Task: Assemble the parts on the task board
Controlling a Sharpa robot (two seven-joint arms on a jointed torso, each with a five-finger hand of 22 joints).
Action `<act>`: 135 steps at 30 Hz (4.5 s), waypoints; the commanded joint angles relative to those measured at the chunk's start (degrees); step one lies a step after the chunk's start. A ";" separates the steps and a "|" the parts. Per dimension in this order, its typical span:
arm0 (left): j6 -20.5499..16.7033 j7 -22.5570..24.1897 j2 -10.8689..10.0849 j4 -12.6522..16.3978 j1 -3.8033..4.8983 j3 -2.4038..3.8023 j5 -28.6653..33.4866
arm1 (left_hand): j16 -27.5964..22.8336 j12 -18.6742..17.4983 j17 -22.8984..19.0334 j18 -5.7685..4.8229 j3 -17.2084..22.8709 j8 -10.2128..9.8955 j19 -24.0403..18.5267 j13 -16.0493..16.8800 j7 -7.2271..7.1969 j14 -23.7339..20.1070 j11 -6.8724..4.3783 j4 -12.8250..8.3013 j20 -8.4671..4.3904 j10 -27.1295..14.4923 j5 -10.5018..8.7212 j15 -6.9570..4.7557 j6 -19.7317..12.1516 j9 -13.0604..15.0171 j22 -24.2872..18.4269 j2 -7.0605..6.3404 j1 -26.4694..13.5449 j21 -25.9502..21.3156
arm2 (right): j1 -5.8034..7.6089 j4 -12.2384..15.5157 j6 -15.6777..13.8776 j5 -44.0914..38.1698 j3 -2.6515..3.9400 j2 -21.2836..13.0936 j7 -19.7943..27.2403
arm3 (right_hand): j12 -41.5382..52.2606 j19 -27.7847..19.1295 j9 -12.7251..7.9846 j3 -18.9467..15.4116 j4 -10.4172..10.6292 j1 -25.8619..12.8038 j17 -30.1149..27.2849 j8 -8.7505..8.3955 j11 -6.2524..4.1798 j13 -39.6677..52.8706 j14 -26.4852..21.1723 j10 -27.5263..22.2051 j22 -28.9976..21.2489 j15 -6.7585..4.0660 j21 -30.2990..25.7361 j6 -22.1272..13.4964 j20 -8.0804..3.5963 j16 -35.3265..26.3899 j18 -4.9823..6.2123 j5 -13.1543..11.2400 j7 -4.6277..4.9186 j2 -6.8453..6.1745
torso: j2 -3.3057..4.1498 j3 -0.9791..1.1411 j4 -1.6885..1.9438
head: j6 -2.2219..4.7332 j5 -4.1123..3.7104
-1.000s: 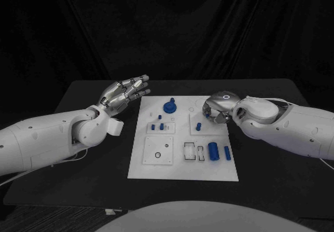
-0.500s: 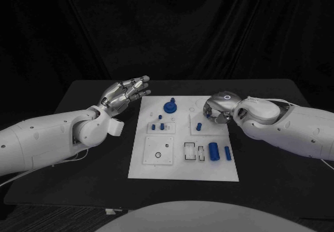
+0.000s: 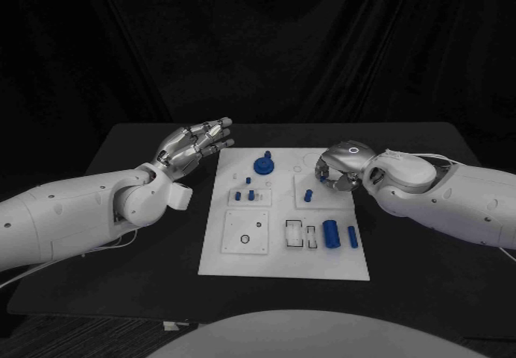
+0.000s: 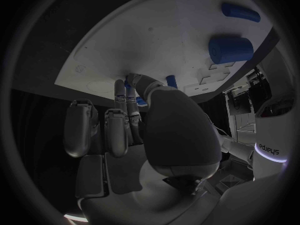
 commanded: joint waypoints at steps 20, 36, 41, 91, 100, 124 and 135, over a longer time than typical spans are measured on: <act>-1.26 5.09 0.25 -0.31 -0.34 0.06 0.39 | 1.78 1.24 0.36 -1.02 0.27 0.66 1.32 0.16 0.91 1.13 1.01 -0.06 -0.05 0.84 0.50 1.06 1.37 0.12 0.23 -0.15 0.79 0.54 | 1.89 2.83 -1.14 -0.31 0.06 -1.79 -1.96 | -0.46 -0.01 0.09 -0.05 -0.29 -0.14 5.25 0.05 -0.16 -0.09 3.66 0.57 10.96 0.47 0.08 0.44 0.38 -0.36 -0.44 -0.35 0.04 0.43 | 0.00 0.00 0.01 | -0.01 0.39; -1.12 4.84 0.37 -0.58 -0.46 0.06 0.39 | 1.82 1.24 0.35 -1.11 0.30 0.65 1.13 0.16 0.94 1.13 1.04 -0.04 -0.06 0.86 0.49 1.07 1.31 0.10 -0.03 -0.14 0.82 0.43 | 5.92 7.50 -2.70 -0.31 0.06 -3.83 -3.34 | -0.54 -0.02 0.09 -0.09 -0.25 -0.24 5.32 0.03 -0.15 -0.12 3.68 0.65 10.95 0.48 0.07 0.52 0.38 -0.33 -0.44 -0.50 0.05 0.49 | -0.02 -0.01 0.00 | -0.01 0.85; -1.06 4.84 0.41 -0.70 -0.49 0.06 0.39 | 1.80 1.23 0.34 -1.17 0.31 0.64 0.96 0.15 0.95 1.10 1.05 -0.02 -0.07 0.86 0.48 1.08 1.25 0.09 -0.24 -0.13 0.82 0.34 | 6.62 11.22 -3.03 -0.31 0.06 -4.40 -3.96 | -0.61 -0.03 0.07 -0.14 -0.25 -0.30 5.29 -0.01 -0.11 -0.15 3.67 0.68 10.94 0.50 0.05 0.52 0.39 -0.34 -0.43 -0.65 0.10 0.46 | 0.00 0.00 0.00 | -0.01 1.12; 0.23 4.12 1.35 -0.98 -0.83 0.06 0.39 | 1.78 1.30 0.27 -1.44 0.63 0.74 0.29 0.14 1.08 0.85 1.19 0.18 -0.09 0.95 0.64 1.09 1.53 0.10 -0.97 0.23 0.98 -0.06 | -0.54 15.82 2.40 -5.71 0.06 7.56 -3.06 | -1.08 -0.14 -0.20 0.02 -1.19 0.50 5.26 -0.61 -0.10 -0.25 3.67 1.14 10.86 0.51 -0.19 0.43 0.39 -0.35 -0.36 -0.88 0.24 0.58 | -0.01 -0.03 0.00 | -0.01 5.03; 0.26 4.00 1.05 -1.10 -0.88 0.06 0.39 | 1.76 1.24 0.26 -1.46 0.72 0.78 0.24 0.13 1.09 0.77 1.20 0.19 -0.09 0.91 0.70 1.01 1.66 0.11 -1.03 0.31 1.05 -0.10 | -1.25 15.50 3.14 -5.72 0.06 8.05 -2.81 | -1.14 -0.19 -0.23 0.04 -1.26 0.54 5.28 -0.68 -0.07 -0.26 3.67 1.14 10.83 0.52 -0.30 0.40 0.39 -0.35 -0.34 -0.78 0.27 0.61 | 0.04 -0.08 0.02 | -0.01 4.94; 0.60 3.74 1.08 -1.39 -0.95 0.06 0.39 | 1.80 1.51 0.26 -1.44 0.86 1.00 0.15 0.17 1.15 0.70 1.28 0.25 -0.10 1.02 0.83 0.97 2.63 0.22 -1.15 0.42 1.15 -0.16 | -3.24 14.54 4.00 -5.72 0.06 8.60 -2.66 | -1.11 -0.28 -0.26 0.06 -1.51 0.71 5.19 -0.75 -0.11 -0.20 3.64 1.39 10.79 0.52 -0.45 0.54 0.39 -0.40 -0.30 -0.54 0.28 0.73 | 0.07 -0.10 0.04 | -0.01 5.15; 0.68 3.56 1.12 -1.51 -0.98 0.06 0.39 | 1.83 1.60 0.26 -1.44 0.89 1.05 0.16 0.19 1.16 0.71 1.29 0.25 -0.10 1.06 0.84 0.97 2.83 0.24 -1.14 0.43 1.17 -0.16 | -3.78 14.49 4.09 -5.72 0.06 8.64 -2.60 | -1.11 -0.31 -0.27 0.03 -1.53 0.69 5.15 -0.77 -0.10 -0.19 3.62 1.43 10.77 0.52 -0.51 0.56 0.39 -0.42 -0.29 -0.51 0.29 0.73 | 0.07 -0.10 0.04 | -0.01 5.25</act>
